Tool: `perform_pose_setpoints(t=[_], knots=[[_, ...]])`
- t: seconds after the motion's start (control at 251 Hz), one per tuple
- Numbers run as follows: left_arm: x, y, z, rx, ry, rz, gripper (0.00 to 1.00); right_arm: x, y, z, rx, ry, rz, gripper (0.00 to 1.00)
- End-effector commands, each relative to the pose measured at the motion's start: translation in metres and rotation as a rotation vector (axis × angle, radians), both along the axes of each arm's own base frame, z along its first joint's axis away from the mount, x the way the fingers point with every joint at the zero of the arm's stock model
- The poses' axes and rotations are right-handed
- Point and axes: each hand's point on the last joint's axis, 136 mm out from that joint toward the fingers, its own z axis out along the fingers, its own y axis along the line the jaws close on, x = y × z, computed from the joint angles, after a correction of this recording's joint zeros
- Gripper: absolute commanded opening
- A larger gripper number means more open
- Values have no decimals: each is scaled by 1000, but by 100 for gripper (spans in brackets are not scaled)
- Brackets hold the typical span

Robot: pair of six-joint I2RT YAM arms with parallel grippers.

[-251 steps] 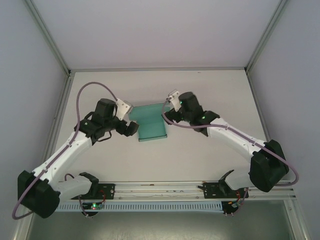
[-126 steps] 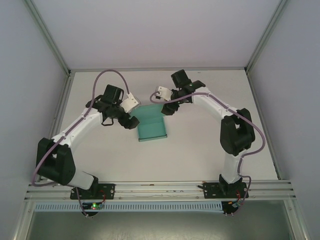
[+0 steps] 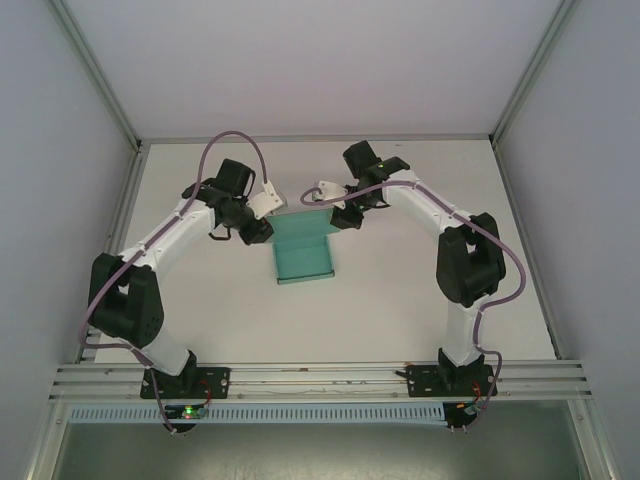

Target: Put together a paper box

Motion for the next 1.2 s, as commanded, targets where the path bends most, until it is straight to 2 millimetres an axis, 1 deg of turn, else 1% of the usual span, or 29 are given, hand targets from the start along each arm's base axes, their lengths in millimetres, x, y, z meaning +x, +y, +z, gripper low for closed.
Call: perform_pose_setpoints(t=[0.0, 0.088, 0.2, 0.315, 0.375, 0.427, 0.471, 0.519, 0.587, 0.642, 0.682, 0.774, 0.894, 1.017, 1.085, 1.193], knots=[[3, 6, 0, 13, 20, 26, 0, -3, -1, 6, 13, 23, -10, 11], [10, 8, 2, 15, 10, 66, 0, 6, -3, 8, 14, -2, -70, 10], [17, 8, 13, -5, -5, 129, 0, 20, -4, 17, 39, -43, -193, 9], [31, 5, 26, -62, -6, 251, 0, 38, -2, 38, 143, -33, -434, 6], [41, 2, 34, -106, -6, 336, 0, 42, 2, 46, 216, 11, -565, 5], [48, -3, 39, -154, 4, 410, 0, 44, 7, 48, 277, 40, -660, 5], [51, -8, 39, -187, 28, 455, 0, 44, 12, 49, 323, 46, -731, 6], [54, -14, 37, -220, 54, 509, 0, 47, 15, 52, 373, 43, -800, 10], [56, -23, 32, -271, 98, 557, 0, 50, 18, 57, 451, 44, -883, 9], [63, -24, 26, -294, 121, 645, 0, 51, 22, 58, 501, 51, -923, 8], [68, -26, 25, -318, 149, 702, 0, 53, 22, 56, 518, 57, -964, 7], [76, -33, 21, -372, 187, 795, 0, 59, 30, 53, 564, 72, -1022, 6], [82, -44, 21, -354, 162, 805, 0, 59, 48, 47, 602, 120, -1030, 7], [85, -45, 16, -332, 165, 864, 0, 57, 52, 42, 632, 122, -1073, 7], [87, -52, 19, -366, 176, 866, 0, 51, 58, 39, 618, 113, -1059, 7], [87, -54, 22, -380, 177, 879, 0, 47, 52, 29, 581, 97, -1085, 7]])
